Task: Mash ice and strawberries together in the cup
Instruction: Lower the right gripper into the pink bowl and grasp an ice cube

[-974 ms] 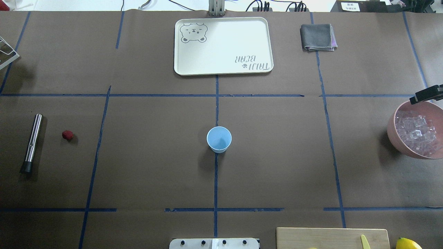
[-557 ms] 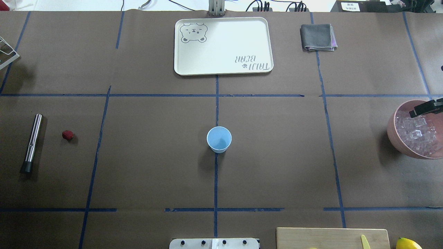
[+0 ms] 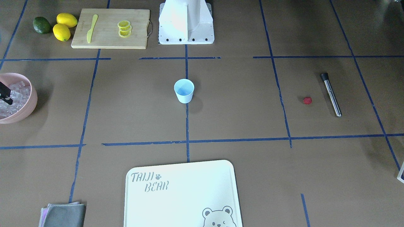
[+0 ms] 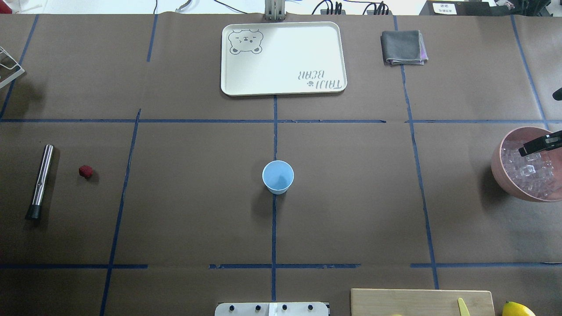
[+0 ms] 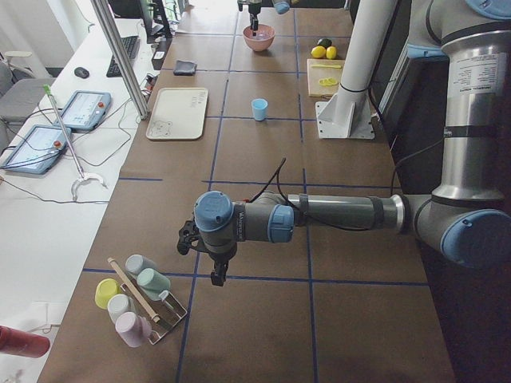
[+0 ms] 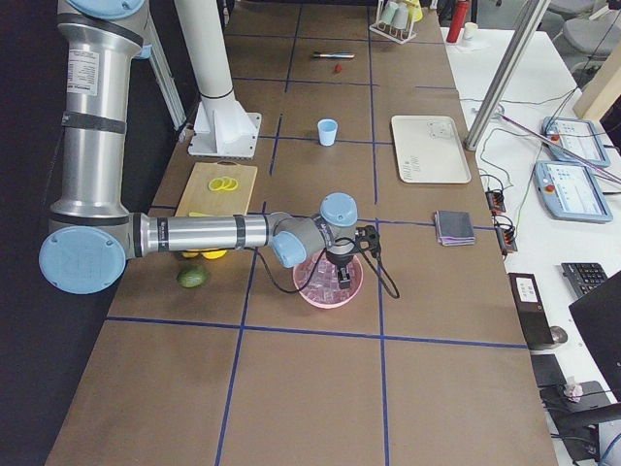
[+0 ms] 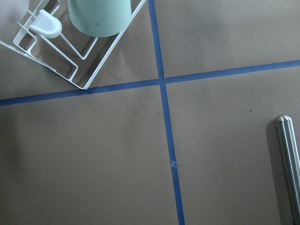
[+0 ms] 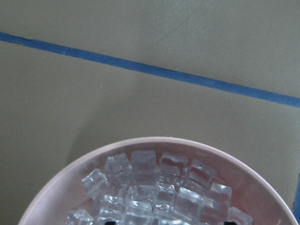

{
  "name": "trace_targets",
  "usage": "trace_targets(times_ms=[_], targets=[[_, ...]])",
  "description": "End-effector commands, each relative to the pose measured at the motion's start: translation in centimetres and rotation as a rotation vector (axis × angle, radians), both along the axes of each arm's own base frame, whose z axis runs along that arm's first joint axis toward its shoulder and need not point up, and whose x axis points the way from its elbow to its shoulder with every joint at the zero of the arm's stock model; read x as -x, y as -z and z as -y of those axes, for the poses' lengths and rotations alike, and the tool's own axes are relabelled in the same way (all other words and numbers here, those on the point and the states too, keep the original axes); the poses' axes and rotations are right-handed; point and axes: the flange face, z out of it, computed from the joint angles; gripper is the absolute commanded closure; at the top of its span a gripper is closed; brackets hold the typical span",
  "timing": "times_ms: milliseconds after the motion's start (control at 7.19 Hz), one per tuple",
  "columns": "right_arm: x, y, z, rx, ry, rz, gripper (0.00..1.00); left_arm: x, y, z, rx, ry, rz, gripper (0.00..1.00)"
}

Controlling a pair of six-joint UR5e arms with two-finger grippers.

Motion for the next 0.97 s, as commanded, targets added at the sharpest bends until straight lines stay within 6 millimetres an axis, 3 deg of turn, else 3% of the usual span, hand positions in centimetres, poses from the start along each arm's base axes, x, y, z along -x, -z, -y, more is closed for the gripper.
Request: trace_targets(times_ms=[0,417,557,835], targets=[[0.2,-0.1,-0.1,-0.004,0.008,-0.005,0.22,0.0,0.1,0.0,-0.001,0.000,0.000,0.00],[0.5,-0.8,-0.6,0.009,0.018,-0.011,0.28,0.0,0.1,-0.1,-0.001,0.000,0.000,0.00],[0.4,-1.1,-0.8,-0.005,0.038,-0.014,0.35,0.0,0.2,-0.2,-0.004,0.000,0.000,0.00],[0.3,-1.1,-0.9,-0.008,0.043,-0.015,0.78,0.0,0.1,-0.3,-0.001,0.000,0.000,0.00]])
